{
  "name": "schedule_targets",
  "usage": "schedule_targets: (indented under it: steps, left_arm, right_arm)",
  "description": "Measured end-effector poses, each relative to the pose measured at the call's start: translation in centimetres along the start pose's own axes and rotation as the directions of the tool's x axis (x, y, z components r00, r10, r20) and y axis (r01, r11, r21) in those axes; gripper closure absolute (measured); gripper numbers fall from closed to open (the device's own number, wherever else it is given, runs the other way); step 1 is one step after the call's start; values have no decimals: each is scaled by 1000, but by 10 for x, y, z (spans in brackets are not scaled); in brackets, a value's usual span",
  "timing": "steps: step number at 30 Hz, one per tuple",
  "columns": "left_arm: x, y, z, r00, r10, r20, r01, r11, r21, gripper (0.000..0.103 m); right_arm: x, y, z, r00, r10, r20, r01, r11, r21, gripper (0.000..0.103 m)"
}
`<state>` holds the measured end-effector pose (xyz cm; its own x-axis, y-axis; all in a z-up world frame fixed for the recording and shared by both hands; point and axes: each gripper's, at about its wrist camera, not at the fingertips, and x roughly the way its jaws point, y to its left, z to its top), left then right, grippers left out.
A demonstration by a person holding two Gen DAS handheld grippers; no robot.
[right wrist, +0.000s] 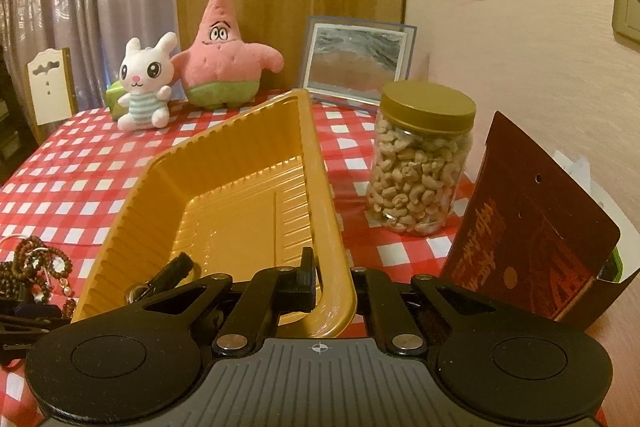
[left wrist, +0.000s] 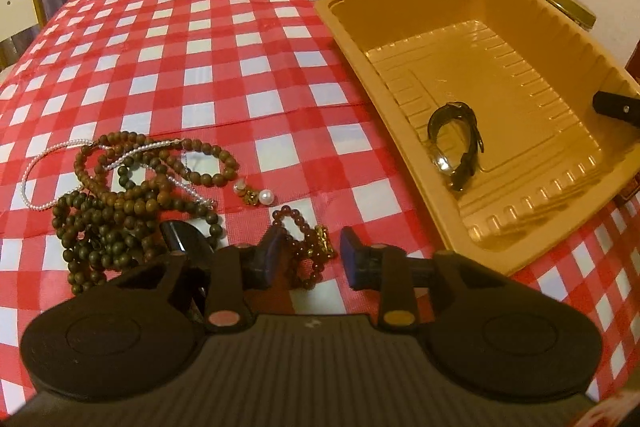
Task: Organize jewelry
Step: 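Grasp the red-brown bead bracelet with the left tool, then lower the bead bracelet into the tray beside the watch and release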
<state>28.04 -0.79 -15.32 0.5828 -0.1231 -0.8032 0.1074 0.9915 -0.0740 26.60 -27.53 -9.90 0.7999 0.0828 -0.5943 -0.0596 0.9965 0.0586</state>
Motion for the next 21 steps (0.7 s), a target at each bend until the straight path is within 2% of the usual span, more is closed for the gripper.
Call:
schedule_targets:
  steps: [2, 11, 17, 21]
  left_arm:
    - [0, -2, -2, 1000, 13, 0, -13, 1000, 12, 93]
    - [-20, 2, 0, 999, 6, 36, -5, 1000, -27, 96]
    - [-44, -1, 16, 995, -28, 93, 32, 999, -40, 96]
    - [-58, -9, 29, 989, -79, 128, 83, 996, -28, 96]
  right_arm:
    - [1, -1, 0, 1000, 3, -3, -3, 1000, 2, 98]
    - [5, -3, 1, 1000, 28, -9, -28, 1000, -1, 98]
    - [6, -4, 1, 999, 39, -14, -39, 999, -3, 99]
    - [6, -4, 2, 999, 46, -17, -46, 999, -12, 99]
